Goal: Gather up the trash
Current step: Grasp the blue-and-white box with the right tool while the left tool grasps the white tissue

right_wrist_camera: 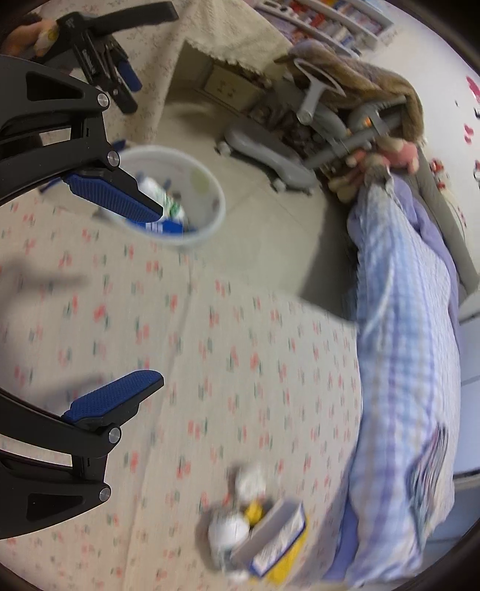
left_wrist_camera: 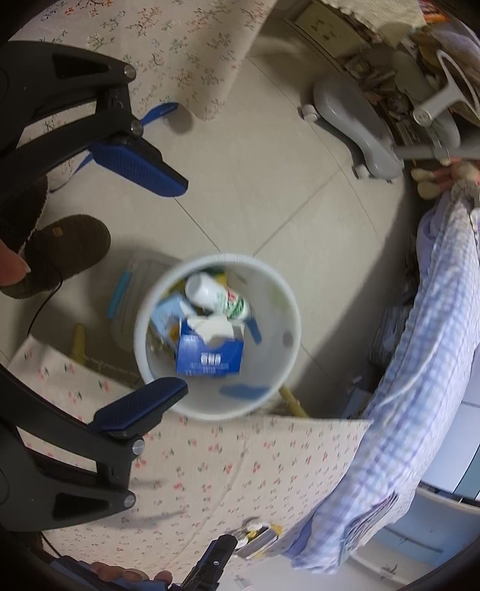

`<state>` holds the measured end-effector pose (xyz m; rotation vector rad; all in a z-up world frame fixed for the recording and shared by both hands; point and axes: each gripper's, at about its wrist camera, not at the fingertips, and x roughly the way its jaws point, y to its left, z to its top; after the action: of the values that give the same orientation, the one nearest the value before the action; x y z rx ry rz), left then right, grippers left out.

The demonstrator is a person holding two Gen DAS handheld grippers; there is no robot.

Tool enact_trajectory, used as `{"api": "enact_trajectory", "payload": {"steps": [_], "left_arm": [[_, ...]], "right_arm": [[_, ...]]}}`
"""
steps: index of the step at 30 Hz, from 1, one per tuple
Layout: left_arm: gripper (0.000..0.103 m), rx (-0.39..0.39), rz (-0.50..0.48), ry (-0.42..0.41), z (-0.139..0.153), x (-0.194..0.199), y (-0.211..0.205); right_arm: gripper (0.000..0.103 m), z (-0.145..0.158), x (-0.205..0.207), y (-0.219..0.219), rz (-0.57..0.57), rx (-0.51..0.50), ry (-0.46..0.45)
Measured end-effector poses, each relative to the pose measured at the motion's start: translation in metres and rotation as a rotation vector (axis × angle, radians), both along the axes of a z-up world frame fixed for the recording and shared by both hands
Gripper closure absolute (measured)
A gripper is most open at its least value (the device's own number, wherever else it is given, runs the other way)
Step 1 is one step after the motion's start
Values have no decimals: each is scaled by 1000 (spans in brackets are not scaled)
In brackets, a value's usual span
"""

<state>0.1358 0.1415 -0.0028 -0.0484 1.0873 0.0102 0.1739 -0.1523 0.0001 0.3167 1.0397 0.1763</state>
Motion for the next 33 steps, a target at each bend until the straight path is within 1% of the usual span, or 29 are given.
{"api": "enact_trajectory", "payload": {"steps": [2, 4, 5, 7, 10, 13, 17, 24, 30, 33], "left_arm": [[5, -5, -14, 0, 0, 2, -12], [5, -11, -31, 3, 1, 6, -28], [5, -12, -39, 5, 1, 9, -35], [5, -15, -59, 9, 1, 15, -52], [5, -24, -85, 18, 0, 24, -77], [5, -27, -110, 26, -2, 33, -101], [5, -39, -136, 35, -4, 44, -132], [5, -66, -164, 50, -14, 64, -183], [5, -75, -181, 39, -25, 74, -218], [5, -79, -200, 30, -30, 78, -234]], "right_arm": [[19, 0, -3, -24, -48, -2, 7], [19, -1, -3, -58, -123, 0, 15], [19, -1, -3, -67, -144, -6, 16], [19, 1, -1, -101, -211, -35, 8], [19, 2, 3, -138, -273, -87, -13], [19, 1, 9, -165, -285, -145, -43], [19, -5, 20, -185, -267, -196, -61], [19, -22, 37, -188, -215, -260, -65], [19, -30, 48, -193, -185, -271, -81], [20, -34, 51, -197, -175, -257, -85]]}}
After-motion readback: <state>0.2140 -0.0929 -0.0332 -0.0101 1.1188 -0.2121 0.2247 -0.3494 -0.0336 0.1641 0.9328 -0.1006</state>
